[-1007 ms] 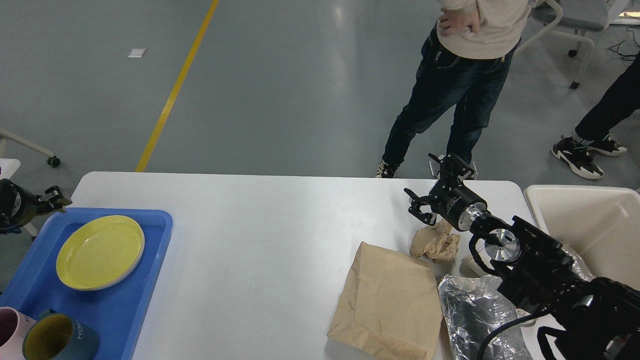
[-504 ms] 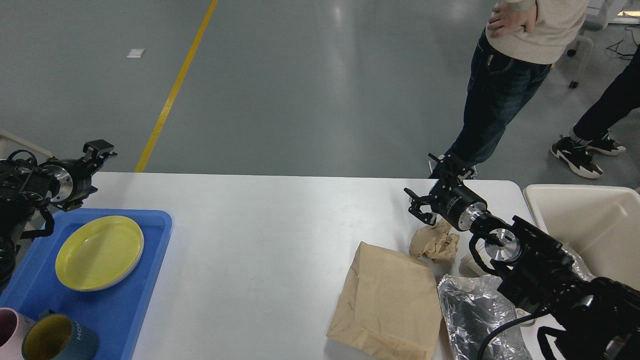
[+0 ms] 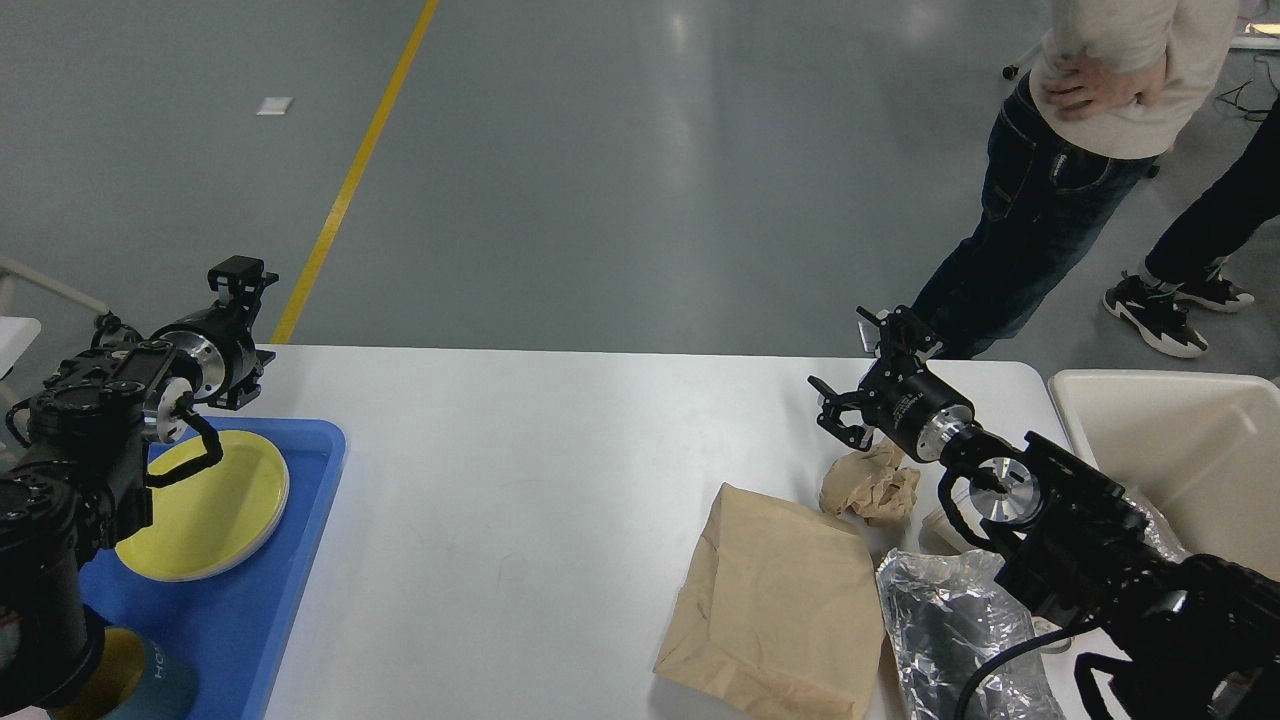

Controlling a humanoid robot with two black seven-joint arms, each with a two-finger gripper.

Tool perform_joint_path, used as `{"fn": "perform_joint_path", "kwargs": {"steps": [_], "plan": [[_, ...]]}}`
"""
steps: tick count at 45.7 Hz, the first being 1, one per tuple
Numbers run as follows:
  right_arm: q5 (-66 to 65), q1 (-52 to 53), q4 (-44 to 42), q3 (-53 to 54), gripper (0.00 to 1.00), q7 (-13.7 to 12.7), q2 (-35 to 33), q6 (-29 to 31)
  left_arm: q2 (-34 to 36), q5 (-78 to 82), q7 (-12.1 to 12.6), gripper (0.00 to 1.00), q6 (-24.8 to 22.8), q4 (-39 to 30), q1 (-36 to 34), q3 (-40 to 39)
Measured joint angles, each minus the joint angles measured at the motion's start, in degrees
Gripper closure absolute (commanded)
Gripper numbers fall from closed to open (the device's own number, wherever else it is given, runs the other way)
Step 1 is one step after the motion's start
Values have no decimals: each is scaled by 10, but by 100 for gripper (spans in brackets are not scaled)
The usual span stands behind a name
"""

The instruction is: Tidy desktop

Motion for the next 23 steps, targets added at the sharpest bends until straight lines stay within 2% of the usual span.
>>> {"fn": "perform_joint_path", "kwargs": {"steps": [9, 23], "plan": [[0, 0, 0, 0, 0, 0, 0, 0, 4, -21, 0, 4, -1, 0, -12, -44], [0, 0, 0, 0, 0, 0, 0, 0, -17, -98, 0, 4, -8, -8, -49, -268]]}}
